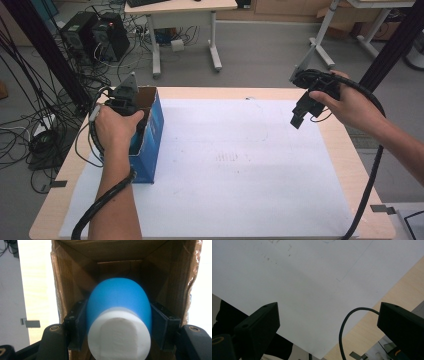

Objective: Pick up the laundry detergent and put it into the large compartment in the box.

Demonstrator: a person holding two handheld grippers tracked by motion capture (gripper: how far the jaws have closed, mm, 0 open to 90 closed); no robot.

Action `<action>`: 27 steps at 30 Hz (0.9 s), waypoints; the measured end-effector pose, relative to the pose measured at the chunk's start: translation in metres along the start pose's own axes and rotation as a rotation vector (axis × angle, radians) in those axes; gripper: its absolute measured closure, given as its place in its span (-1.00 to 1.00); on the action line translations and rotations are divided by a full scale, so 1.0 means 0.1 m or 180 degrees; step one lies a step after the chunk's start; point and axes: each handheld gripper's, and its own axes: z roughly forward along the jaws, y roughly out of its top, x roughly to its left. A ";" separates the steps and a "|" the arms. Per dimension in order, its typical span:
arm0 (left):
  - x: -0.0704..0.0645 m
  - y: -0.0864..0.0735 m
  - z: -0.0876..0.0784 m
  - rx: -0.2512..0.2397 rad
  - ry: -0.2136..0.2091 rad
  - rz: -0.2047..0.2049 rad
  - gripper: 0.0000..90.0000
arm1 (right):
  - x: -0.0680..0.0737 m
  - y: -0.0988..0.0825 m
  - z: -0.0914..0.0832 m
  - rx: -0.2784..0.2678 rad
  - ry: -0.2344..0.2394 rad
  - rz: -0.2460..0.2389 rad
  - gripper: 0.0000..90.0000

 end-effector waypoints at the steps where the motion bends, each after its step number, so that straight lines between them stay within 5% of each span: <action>1: 0.01 0.01 -0.01 0.0022 -0.0009 -0.0019 -0.17 | 0.00 0.00 0.00 0.0001 -0.0005 0.0006 -0.91; 16: 0.02 -0.09 -0.36 -0.0132 0.0027 -0.0087 -0.51 | 0.02 -0.03 0.00 -0.0019 0.0002 0.0012 -0.91; 27: -0.03 -0.25 -0.78 -0.0377 0.0040 -0.0180 -0.76 | 0.03 -0.08 -0.03 -0.0044 0.0008 0.0029 -0.91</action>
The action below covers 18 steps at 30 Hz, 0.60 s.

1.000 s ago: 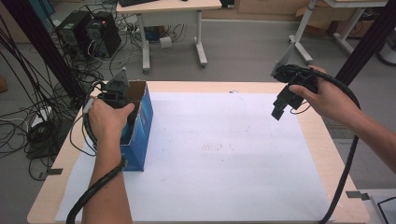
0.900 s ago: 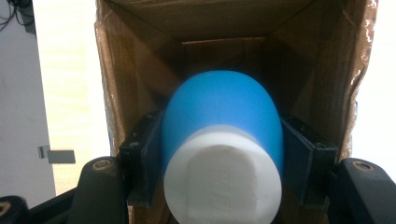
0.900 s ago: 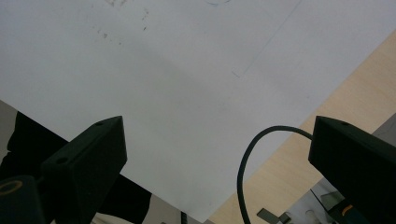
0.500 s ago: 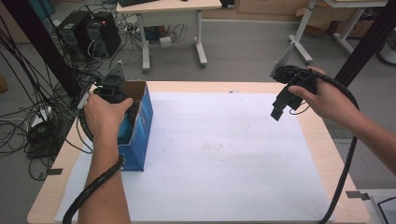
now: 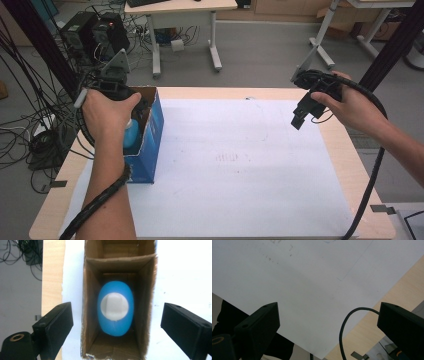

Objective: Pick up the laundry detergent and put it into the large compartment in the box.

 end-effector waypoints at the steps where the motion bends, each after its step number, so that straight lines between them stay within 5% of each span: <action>1: -0.01 -0.01 -0.04 -0.0023 0.0004 0.0001 -0.76 | 0.00 -0.01 0.00 -0.0006 0.0005 0.0002 -0.91; 6: -0.04 -0.04 -0.18 -0.0068 -0.0114 0.0017 -0.79 | -0.01 -0.03 -0.01 -0.0018 0.0009 0.0020 -0.91; 18: -0.39 -0.04 -0.34 -0.0091 -0.0161 0.0228 -0.86 | 0.00 -0.01 -0.02 -0.0037 0.0043 0.0012 -0.91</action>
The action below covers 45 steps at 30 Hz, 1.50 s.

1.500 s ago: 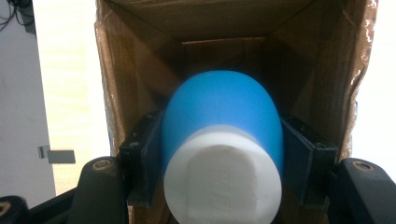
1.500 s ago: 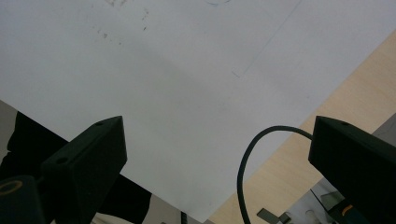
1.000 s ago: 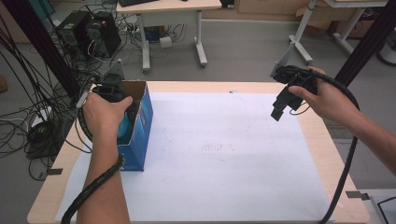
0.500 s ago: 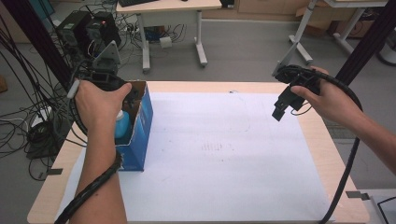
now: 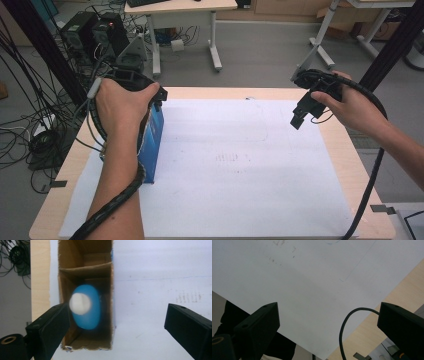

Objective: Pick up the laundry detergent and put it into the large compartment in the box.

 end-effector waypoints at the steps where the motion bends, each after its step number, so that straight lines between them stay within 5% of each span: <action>1: -0.03 0.00 0.00 -0.0007 -0.0005 0.0022 -0.86 | 0.00 0.01 0.00 0.0011 -0.0001 0.0005 -0.91; 19: -0.38 0.07 0.09 0.0016 -0.0068 0.0300 -0.87 | -0.03 0.05 0.06 0.0045 0.0022 0.0026 -0.91; 45: -0.44 0.08 0.16 0.0049 -0.0083 0.0350 -0.87 | -0.02 0.04 0.05 0.0038 0.0006 0.0001 -0.91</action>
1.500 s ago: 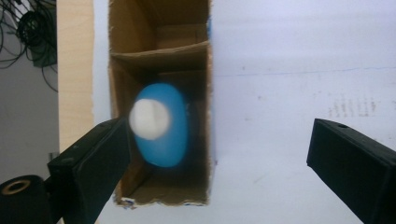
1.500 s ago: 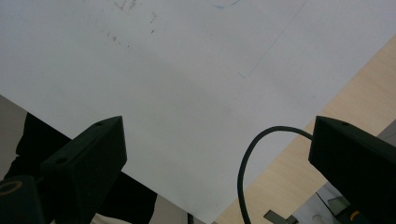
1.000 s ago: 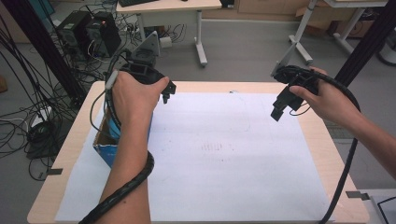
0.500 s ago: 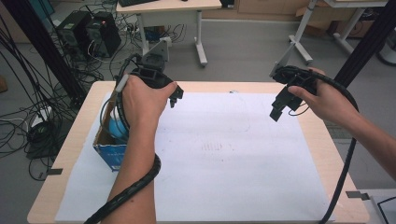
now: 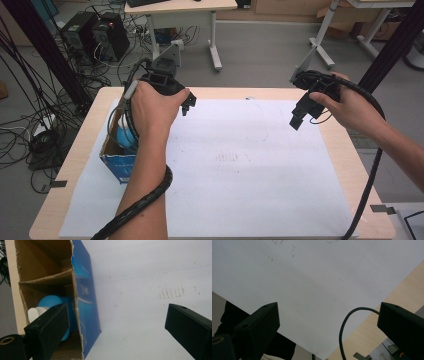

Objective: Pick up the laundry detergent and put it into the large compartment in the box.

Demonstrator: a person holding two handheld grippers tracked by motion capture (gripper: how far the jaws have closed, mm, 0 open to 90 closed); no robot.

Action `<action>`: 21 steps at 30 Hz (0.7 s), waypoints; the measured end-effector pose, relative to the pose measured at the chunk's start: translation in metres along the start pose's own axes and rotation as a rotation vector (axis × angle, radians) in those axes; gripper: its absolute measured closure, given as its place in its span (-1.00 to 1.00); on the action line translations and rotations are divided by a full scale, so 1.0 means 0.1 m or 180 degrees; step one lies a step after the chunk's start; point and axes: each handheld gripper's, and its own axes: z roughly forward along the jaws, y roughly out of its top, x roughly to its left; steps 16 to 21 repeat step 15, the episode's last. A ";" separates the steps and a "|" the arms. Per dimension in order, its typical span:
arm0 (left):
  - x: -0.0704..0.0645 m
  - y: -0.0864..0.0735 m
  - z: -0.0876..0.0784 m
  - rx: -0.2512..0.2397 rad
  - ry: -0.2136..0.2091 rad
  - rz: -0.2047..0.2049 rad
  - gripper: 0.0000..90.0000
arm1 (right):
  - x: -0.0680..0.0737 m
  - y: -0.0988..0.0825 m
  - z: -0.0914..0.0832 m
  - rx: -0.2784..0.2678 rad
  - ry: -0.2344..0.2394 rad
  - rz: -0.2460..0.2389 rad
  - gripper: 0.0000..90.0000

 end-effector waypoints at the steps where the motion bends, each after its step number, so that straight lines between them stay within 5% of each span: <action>1: 0.00 0.00 0.00 0.0000 0.0005 0.0000 -0.87 | 0.00 0.00 0.00 0.0001 -0.0002 -0.0001 -0.91; 21: 0.02 -0.02 -0.03 -0.0010 0.0023 -0.0007 -0.87 | 0.01 0.00 0.00 -0.0005 -0.0006 0.0006 -0.91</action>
